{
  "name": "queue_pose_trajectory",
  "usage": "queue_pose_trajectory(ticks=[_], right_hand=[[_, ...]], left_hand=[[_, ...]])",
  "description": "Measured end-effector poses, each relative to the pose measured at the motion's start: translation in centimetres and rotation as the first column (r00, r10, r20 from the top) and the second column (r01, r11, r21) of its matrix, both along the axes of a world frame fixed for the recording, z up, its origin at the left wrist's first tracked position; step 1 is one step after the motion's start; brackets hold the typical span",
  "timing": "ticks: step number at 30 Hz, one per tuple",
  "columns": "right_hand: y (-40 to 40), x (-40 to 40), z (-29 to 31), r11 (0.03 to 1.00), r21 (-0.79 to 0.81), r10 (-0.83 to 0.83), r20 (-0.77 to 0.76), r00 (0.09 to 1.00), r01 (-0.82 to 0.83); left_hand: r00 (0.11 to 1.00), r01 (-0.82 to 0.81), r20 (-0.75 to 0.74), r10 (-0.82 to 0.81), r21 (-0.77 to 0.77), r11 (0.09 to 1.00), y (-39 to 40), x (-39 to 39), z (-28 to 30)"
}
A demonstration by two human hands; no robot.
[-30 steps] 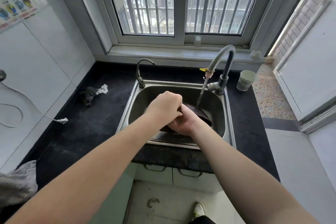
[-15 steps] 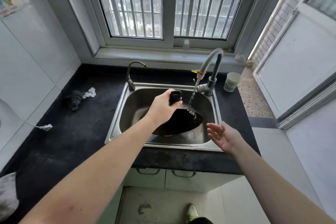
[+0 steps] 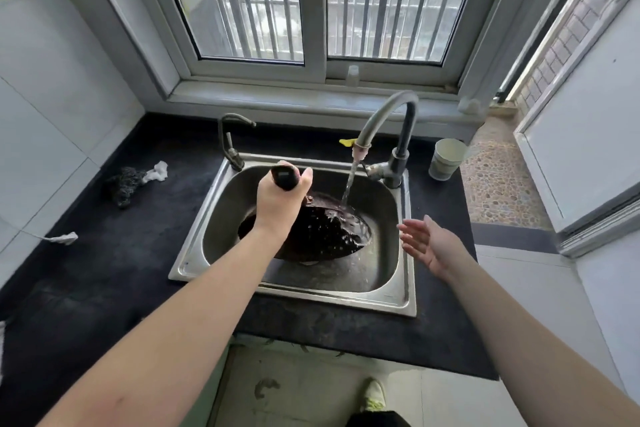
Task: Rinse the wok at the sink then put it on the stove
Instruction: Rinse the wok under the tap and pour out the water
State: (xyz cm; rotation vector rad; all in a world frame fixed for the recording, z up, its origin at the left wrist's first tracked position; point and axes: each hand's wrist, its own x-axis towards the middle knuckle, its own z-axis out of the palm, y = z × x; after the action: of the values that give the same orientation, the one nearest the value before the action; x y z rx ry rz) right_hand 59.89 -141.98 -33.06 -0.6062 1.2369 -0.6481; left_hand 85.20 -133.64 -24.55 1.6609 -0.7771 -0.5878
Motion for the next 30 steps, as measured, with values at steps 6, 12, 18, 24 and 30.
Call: queue_pose_trajectory(ticks=[6, 12, 18, 24, 30], right_hand=[[-6.6, 1.8, 0.7, 0.975, -0.143, 0.152, -0.134, 0.979, -0.171], [-11.9, 5.9, 1.8, 0.840, -0.371, 0.277, -0.334, 0.901, -0.396], [-14.3, 9.5, 2.6, 0.650, -0.470, 0.343, -0.520, 0.782, -0.597], [-15.4, 11.6, 2.9, 0.542, -0.451, 0.329, -0.663, 0.673, -0.709], [-15.8, 12.1, 2.1, 0.480, -0.386, 0.297, -0.774, 0.560, -0.788]], left_hand=[[0.992, 0.062, 0.102, -0.069, 0.070, 0.996, -1.6, -0.3, 0.8], [0.985, 0.134, 0.100, -0.143, 0.091, 0.987, -2.3, -1.1, -0.2], [0.984, 0.127, 0.113, -0.138, 0.095, 0.987, -2.1, -2.5, -0.7], [0.994, 0.090, 0.061, -0.092, 0.038, 0.995, -1.8, -2.2, -0.8], [0.999, 0.038, 0.002, -0.038, -0.017, 0.999, -1.4, -0.8, -0.4]])
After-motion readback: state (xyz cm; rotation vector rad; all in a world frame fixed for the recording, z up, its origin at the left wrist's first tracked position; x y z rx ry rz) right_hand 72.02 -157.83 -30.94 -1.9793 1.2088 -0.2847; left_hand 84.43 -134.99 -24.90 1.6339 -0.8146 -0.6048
